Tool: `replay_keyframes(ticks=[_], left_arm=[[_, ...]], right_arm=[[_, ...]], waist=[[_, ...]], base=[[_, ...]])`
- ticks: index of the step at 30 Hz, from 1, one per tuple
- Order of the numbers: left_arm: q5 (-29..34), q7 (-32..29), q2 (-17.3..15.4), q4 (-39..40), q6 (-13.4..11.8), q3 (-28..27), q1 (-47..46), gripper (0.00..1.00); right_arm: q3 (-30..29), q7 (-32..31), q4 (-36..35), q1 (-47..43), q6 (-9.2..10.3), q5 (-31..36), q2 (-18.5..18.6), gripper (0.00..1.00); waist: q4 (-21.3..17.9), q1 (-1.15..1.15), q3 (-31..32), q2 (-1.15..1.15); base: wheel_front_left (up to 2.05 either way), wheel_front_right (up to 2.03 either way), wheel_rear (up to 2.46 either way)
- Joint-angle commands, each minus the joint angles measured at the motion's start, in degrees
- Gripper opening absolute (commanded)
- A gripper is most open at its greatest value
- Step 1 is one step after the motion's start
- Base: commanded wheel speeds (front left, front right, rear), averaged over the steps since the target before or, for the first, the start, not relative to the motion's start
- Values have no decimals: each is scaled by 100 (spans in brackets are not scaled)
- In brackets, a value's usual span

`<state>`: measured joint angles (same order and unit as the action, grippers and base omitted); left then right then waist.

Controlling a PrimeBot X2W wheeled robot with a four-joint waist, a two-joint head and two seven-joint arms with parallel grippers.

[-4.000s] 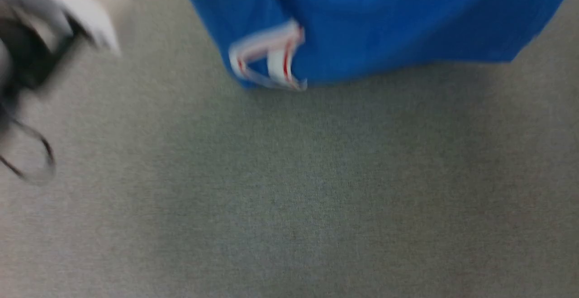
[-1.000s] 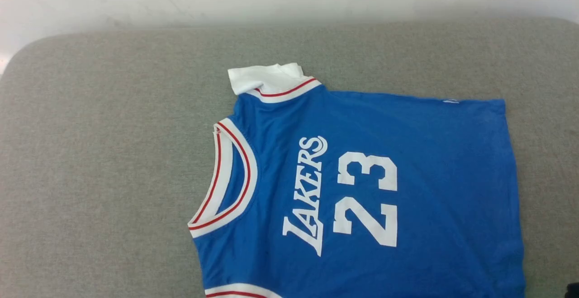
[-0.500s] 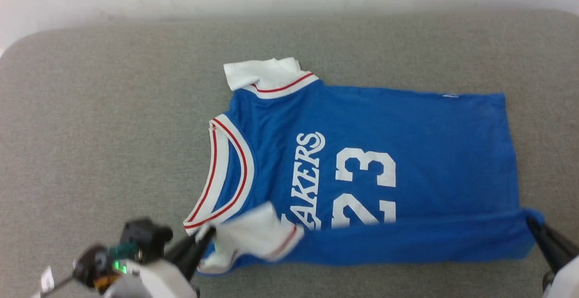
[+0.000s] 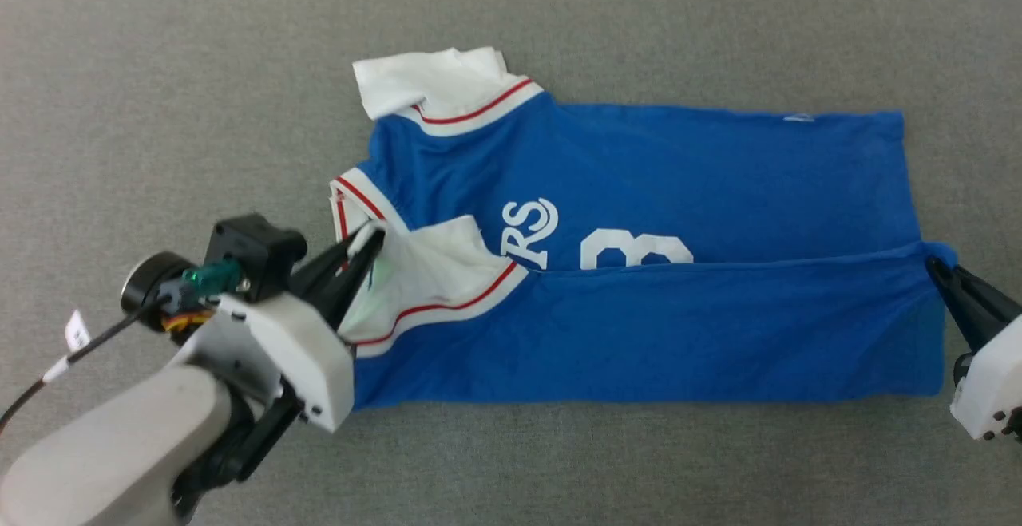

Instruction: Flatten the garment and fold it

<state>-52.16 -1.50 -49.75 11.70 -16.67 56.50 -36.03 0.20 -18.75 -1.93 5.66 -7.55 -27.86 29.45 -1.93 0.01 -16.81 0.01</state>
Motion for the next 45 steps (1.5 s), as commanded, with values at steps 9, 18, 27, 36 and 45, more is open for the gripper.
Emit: replay_keyframes(ticks=[9, 18, 27, 36, 45], left_arm=[[-48, 149, 595, -1519, 492, 155, -173, 0], [-267, 430, 1153, -2307, 526, 87, -120, 100], [-315, 1156, 1371, -2412, 308, -133, 187, 100], [341, 1645, 1381, -873, -983, -1490, 1630, 100], [2149, 1649, 2109, 400, -1374, -2763, 3832, 100]], right_arm=[[387, 139, 836, 410, 6, -218, 71, 0], [623, 423, 1223, 623, 6, -394, 60, 100], [305, 910, 936, 240, 6, -682, -131, 100], [-856, 1664, -135, -633, 6, 81, -985, 100], [-1554, 2483, -925, -1557, 6, 1438, -2350, 100]], waist=[[-1, -1, -354, -1], [2, -1, -369, -1], [149, -1, 43, -1], [152, -1, 582, -1], [244, -1, 820, -1]], base=[[0, 0, 0], [0, 0, 0], [0, 0, 0], [0, 0, 0], [0, 0, 0]])
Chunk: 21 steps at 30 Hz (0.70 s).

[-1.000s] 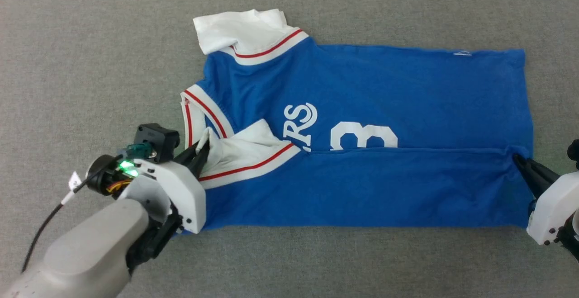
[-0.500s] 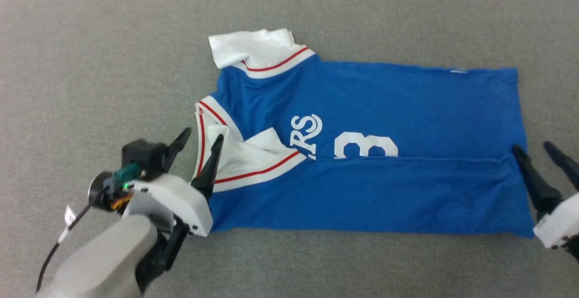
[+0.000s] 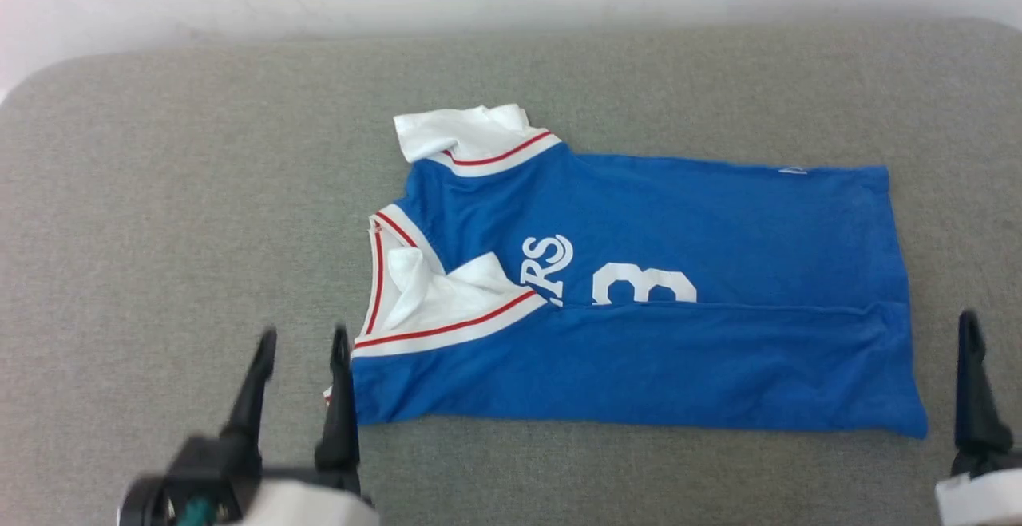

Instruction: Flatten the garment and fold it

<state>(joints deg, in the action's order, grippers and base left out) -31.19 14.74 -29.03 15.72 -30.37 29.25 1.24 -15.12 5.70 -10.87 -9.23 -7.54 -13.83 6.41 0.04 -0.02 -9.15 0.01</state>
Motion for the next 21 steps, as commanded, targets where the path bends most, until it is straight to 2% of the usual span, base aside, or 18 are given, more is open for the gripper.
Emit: replay_keyframes(ticks=[1, 7, 10, 18, 21], left_arm=[[136, 25, 97, -28, 17, -89, 275, 100], [221, 25, 374, -256, 227, -304, 677, 100], [206, -126, 287, -474, 365, -236, 595, 100], [201, -1642, -115, -941, 897, 250, -359, 100], [85, -2284, -137, -1213, 1008, 383, -663, 100]], right_arm=[[-35, 72, -46, -148, 5, 95, -127, 100], [-2, 119, -38, -301, 5, 253, -300, 100], [40, 72, -54, -257, 5, 292, -324, 100], [140, -119, -157, -164, 5, 337, -341, 100], [228, -129, -128, -95, 5, 327, -343, 100]], waist=[[60, 2, 74, -1], [100, 2, 151, -1], [112, 2, 181, -1], [140, 2, -38, -1], [73, 2, -176, -1]], base=[[0, 0, 0], [0, 0, 0], [0, 0, 0], [0, 0, 0], [0, 0, 0]])
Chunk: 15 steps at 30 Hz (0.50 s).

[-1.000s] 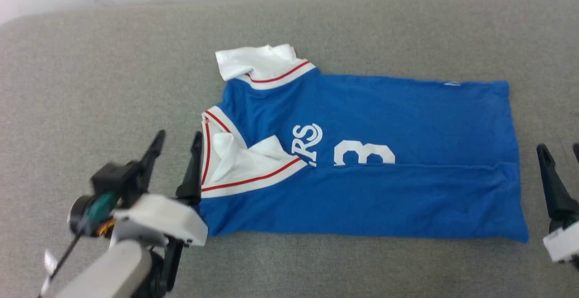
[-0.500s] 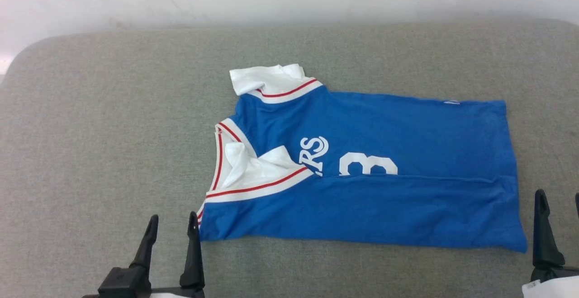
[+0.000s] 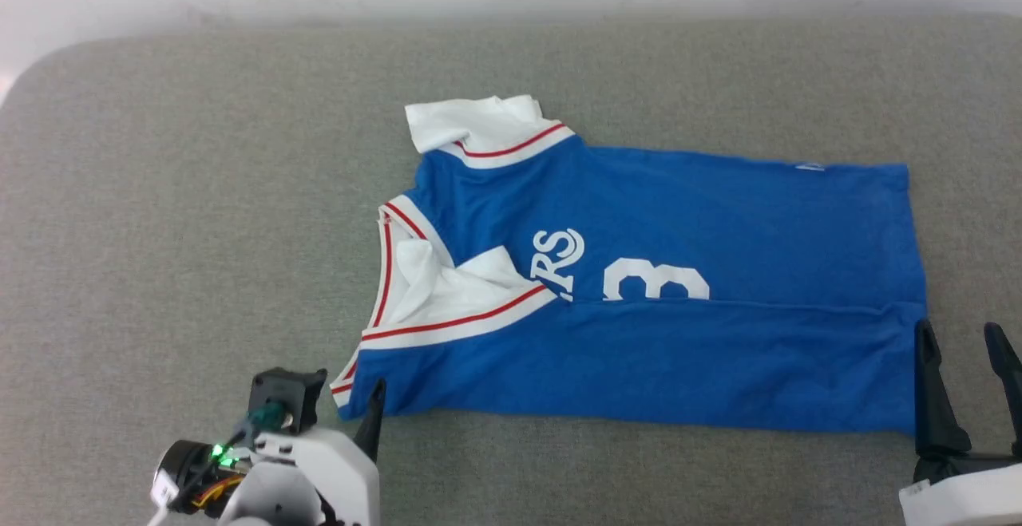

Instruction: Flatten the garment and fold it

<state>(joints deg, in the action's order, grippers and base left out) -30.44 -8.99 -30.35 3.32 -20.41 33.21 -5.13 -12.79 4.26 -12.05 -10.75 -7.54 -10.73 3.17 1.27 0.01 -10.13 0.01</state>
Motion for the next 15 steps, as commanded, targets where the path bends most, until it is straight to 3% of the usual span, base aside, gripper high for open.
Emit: replay_keyframes(ticks=[1, 13, 14, 15], left_arm=[[-10, -87, -12, -47, 26, 22, -107, 100], [-463, -997, 165, -624, -225, -37, -236, 99], [-509, -1038, 189, -664, -228, -41, -230, 69], [-522, -1035, 203, -693, -220, -39, -237, 17]], right_arm=[[11, 18, 0, 79, 5, 9, -19, 100], [83, 26, 160, 170, 5, -43, 23, 100], [96, 16, 168, 180, 5, -44, 40, 100], [122, 5, 174, 199, 5, -43, 60, 100]], waist=[[-72, -1, -123, -1], [-242, -1, -404, -1], [-241, -1, -412, -1], [-242, -1, -417, -1]], base=[[0, 0, 0], [0, 0, 0], [0, 0, 0], [0, 0, 0]])
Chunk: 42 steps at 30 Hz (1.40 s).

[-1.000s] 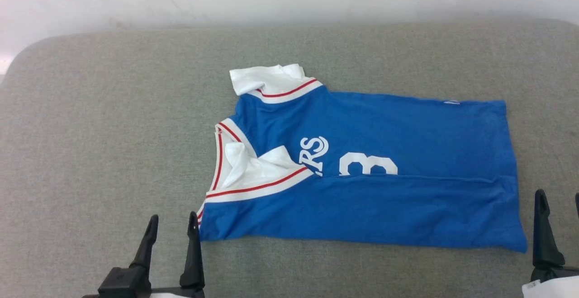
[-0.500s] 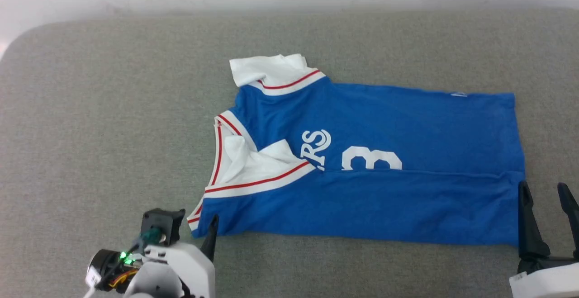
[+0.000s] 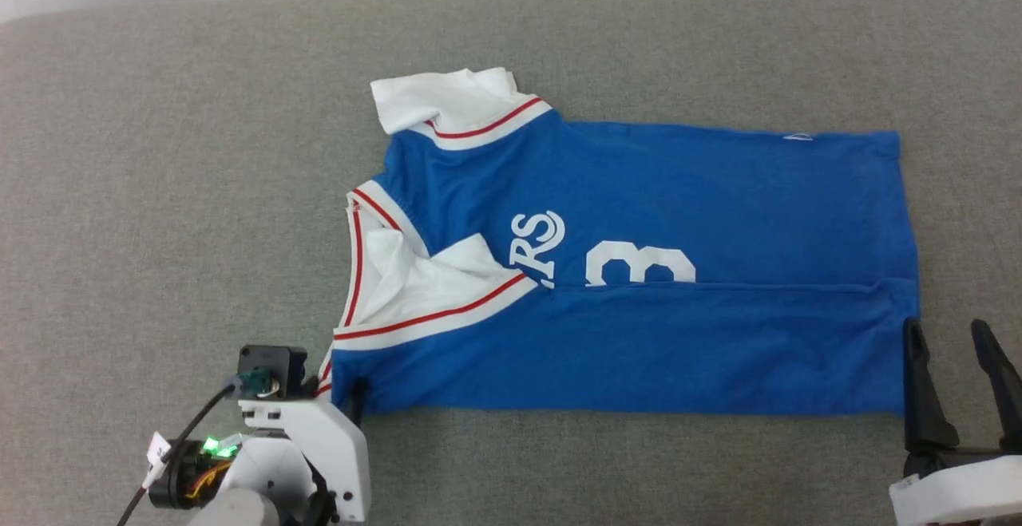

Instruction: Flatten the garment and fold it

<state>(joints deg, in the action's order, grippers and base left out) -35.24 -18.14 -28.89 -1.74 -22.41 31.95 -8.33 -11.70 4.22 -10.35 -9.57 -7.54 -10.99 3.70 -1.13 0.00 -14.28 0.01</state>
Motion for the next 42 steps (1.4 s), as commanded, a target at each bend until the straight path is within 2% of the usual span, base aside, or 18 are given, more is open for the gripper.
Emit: replay_keyframes(ticks=[1, 5, 11, 13, 18, 21, 24, 31, 32, 33, 34, 42], left_arm=[[-74, -124, 78, -203, -14, 81, 85, 0], [-271, -75, 197, -150, 38, 23, 169, 0], [-361, 446, 320, 59, -92, -252, 353, 0], [-372, 587, 333, 169, -127, -324, 416, 0], [-331, 685, 307, 388, -176, -357, 445, 0], [-292, 678, 310, 465, -202, -335, 393, 0], [-259, 665, 328, 514, -221, -306, 331, 0], [-220, 649, 325, 562, -256, -293, 235, 0], [-220, 655, 325, 568, -267, -301, 228, 0], [-223, 663, 328, 574, -280, -313, 226, 0], [-227, 670, 330, 578, -292, -324, 225, 0], [-431, 852, 413, 705, -306, -527, 322, 0]], right_arm=[[44, -4, 9, 108, 5, -14, 34, 100], [241, -83, -7, 318, 5, -10, 259, 100], [396, -398, -67, 664, 5, -208, 767, 100], [307, -785, -9, 677, 5, -331, 887, 100], [62, -2280, 217, 503, 5, -469, 1114, 100], [-33, -2755, 308, 410, 5, -521, 1127, 100], [-179, -3136, 382, 328, 5, -509, 966, 100], [-279, -3464, 510, 301, 5, -457, 696, 100], [-283, -3488, 545, 315, 5, -500, 649, 87], [-309, -3489, 577, 343, 5, -534, 594, 31], [-329, -3495, 610, 367, 5, -536, 555, 0], [-304, -3351, 564, 559, 5, -685, 538, 0]], waist=[[-4, 0, -8, -1], [-30, 0, -40, -1], [-45, 0, -63, -1], [-37, 0, -78, -1], [16, 0, -206, -1], [46, 0, -292, -1], [82, 0, -376, -1], [124, 0, -491, -1], [127, 0, -497, -1], [129, 0, -500, -1], [130, 0, -501, -1], [115, 0, -321, -1]], base=[[0, 0, 0], [0, 0, 0], [0, 0, 0], [0, 0, 0], [0, 0, 0], [0, 0, 0], [0, 0, 0], [0, 0, 0], [0, 0, 0], [0, 0, 0], [0, 0, 0], [0, 0, 0]])
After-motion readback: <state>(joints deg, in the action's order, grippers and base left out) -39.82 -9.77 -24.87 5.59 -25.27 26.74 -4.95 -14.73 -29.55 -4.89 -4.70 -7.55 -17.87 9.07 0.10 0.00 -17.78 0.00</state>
